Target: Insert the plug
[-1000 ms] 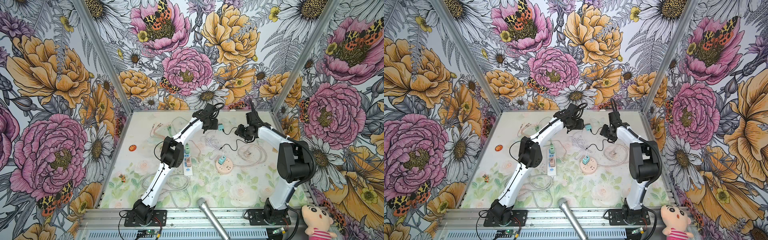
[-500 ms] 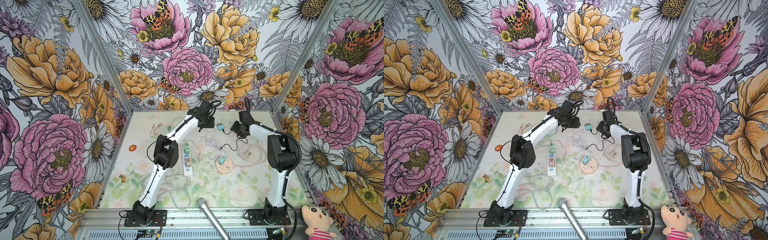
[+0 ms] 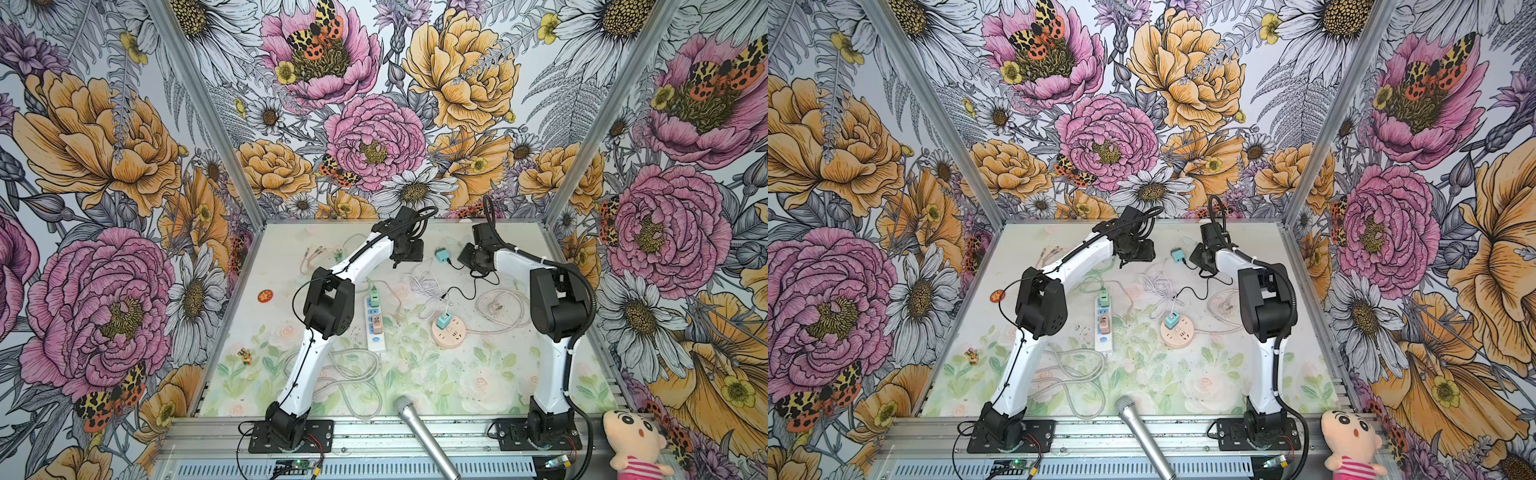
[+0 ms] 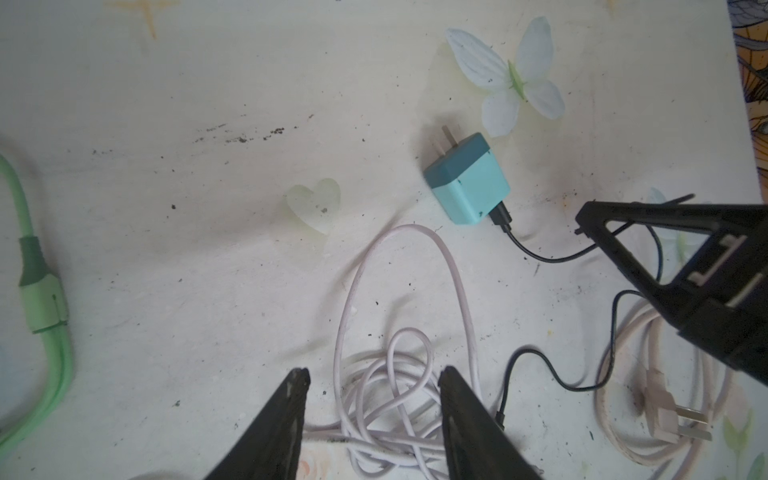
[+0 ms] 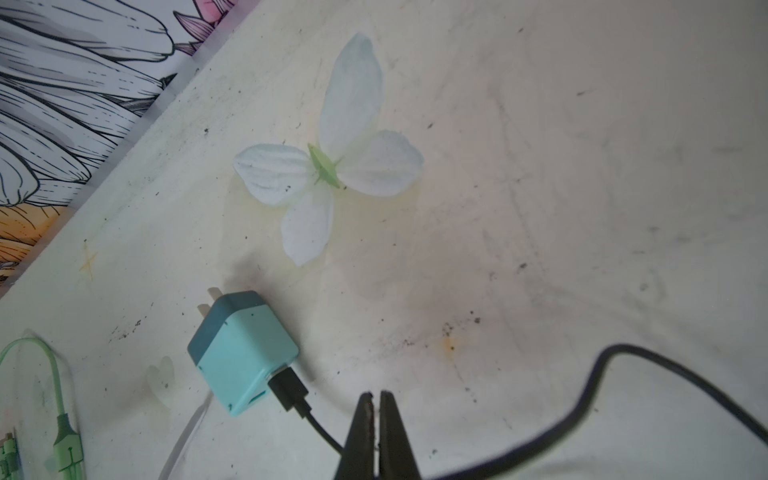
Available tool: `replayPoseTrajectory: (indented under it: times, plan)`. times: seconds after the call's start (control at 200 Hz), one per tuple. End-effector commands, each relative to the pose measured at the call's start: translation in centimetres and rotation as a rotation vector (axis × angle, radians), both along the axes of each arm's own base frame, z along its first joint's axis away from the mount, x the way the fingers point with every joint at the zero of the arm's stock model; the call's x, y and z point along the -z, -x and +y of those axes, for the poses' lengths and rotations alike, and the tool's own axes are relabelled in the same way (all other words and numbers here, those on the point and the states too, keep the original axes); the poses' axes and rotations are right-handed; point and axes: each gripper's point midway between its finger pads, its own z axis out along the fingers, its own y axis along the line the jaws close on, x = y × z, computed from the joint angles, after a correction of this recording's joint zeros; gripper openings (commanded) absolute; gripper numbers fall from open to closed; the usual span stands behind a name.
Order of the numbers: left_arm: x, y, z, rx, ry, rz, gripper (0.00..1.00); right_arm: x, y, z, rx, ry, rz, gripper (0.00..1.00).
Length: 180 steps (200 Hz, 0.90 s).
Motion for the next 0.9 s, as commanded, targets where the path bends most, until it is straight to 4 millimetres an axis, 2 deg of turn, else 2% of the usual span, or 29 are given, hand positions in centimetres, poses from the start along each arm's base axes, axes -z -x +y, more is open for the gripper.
replayPoseTrajectory:
  times: [0.0, 0.205, 0.315, 0.425, 0.48, 0.65, 0.771, 0.896]
  plan:
    - [-4.1, 0.0, -0.5, 0.025, 0.041, -0.082, 0.53, -2.5, 0.2, -1.7, -0.04, -0.015, -0.045, 0.0]
    - [-3.9, 0.9, -2.0, 0.074, 0.046, -0.083, 0.53, -1.0, 2.0, -4.8, -0.011, -0.09, 0.029, 0.0]
    - [-4.1, 1.5, -3.1, 0.119, 0.052, -0.094, 0.53, -0.7, 2.5, -5.9, -0.004, -0.09, 0.049, 0.17]
    - [-4.4, 1.7, -4.1, 0.167, 0.06, -0.111, 0.53, -0.9, 2.6, -6.0, -0.014, -0.091, 0.057, 0.3]
    - [-4.6, 1.6, -4.8, 0.188, 0.078, -0.125, 0.52, -1.1, 2.8, -5.8, -0.02, -0.099, 0.059, 0.34]
    - [-5.0, 0.3, -7.7, 0.256, 0.203, -0.197, 0.51, -3.0, 4.9, -4.9, -0.027, -0.127, 0.043, 0.36]
    - [-3.8, -1.1, -9.4, 0.255, 0.27, -0.229, 0.51, -4.2, 7.2, -4.5, -0.015, -0.125, 0.033, 0.37]
    - [-2.8, -2.1, -11.2, 0.261, 0.352, -0.238, 0.51, -4.5, 9.1, -4.2, -0.011, -0.116, 0.034, 0.37]
